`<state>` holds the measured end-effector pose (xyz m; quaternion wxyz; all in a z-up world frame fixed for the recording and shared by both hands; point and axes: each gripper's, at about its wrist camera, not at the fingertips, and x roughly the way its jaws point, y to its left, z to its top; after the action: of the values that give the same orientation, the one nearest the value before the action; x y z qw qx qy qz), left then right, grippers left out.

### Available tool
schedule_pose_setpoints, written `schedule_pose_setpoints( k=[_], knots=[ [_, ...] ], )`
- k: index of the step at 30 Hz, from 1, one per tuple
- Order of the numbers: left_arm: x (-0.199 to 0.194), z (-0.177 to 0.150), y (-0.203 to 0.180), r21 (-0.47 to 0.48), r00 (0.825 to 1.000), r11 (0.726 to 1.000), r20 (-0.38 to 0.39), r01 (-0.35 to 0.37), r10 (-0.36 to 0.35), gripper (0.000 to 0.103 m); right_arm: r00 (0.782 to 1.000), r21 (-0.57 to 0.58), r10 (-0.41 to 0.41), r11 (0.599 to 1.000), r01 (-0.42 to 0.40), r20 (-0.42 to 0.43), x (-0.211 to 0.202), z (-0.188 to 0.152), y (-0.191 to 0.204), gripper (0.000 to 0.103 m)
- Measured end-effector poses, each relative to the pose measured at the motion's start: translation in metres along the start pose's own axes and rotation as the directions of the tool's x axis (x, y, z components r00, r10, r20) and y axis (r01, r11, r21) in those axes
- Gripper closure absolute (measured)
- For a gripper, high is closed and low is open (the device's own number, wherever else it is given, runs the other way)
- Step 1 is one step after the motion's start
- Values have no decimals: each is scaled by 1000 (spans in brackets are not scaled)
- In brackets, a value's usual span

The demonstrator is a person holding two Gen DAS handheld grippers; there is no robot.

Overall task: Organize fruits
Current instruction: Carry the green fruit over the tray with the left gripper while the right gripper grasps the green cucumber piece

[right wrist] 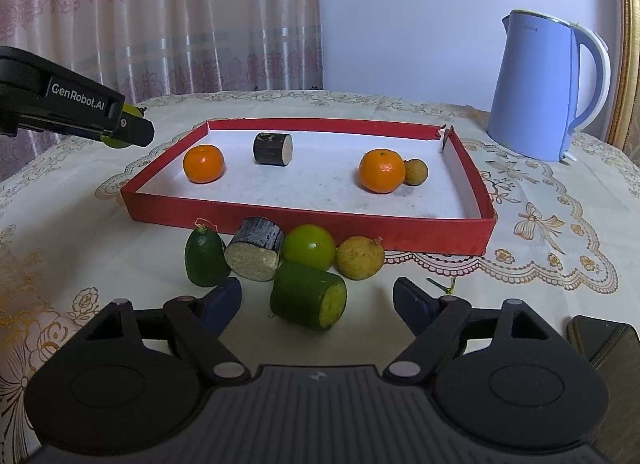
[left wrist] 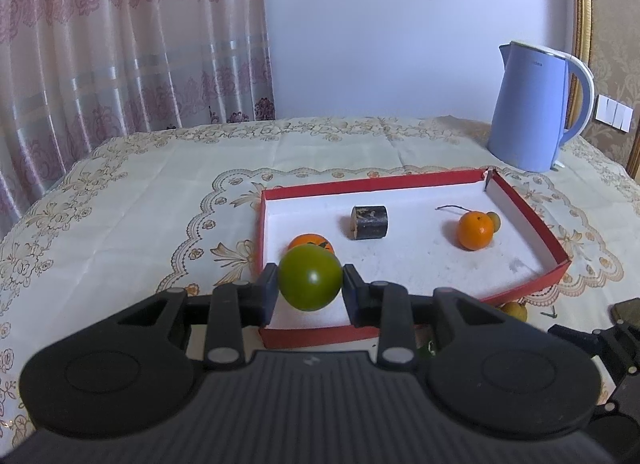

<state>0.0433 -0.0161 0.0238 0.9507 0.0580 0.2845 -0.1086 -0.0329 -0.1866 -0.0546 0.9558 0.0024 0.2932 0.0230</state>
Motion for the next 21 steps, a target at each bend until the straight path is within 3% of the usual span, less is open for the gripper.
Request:
schedule_pose_setpoints(
  k=[4,8,10,21],
  knots=[
    [0,0,0,0,1000,1000,0,0,0,72,1000,2,1,1000,-1,-8,1,0,-1,29],
    [0,0,0,0,1000,1000,0,0,0,72,1000,7,3,1000,-3,-16,2,-1,-1,30],
    [0,0,0,1,1000,1000,0,-1,1,72,1000,6,5,1000,-5,-19,3,-1,-1,39],
    [1,2,-2,2,1000,1000,-3,2,-2,72,999,13,11,1000,-10,-37,6,-2,-3,52]
  ],
)
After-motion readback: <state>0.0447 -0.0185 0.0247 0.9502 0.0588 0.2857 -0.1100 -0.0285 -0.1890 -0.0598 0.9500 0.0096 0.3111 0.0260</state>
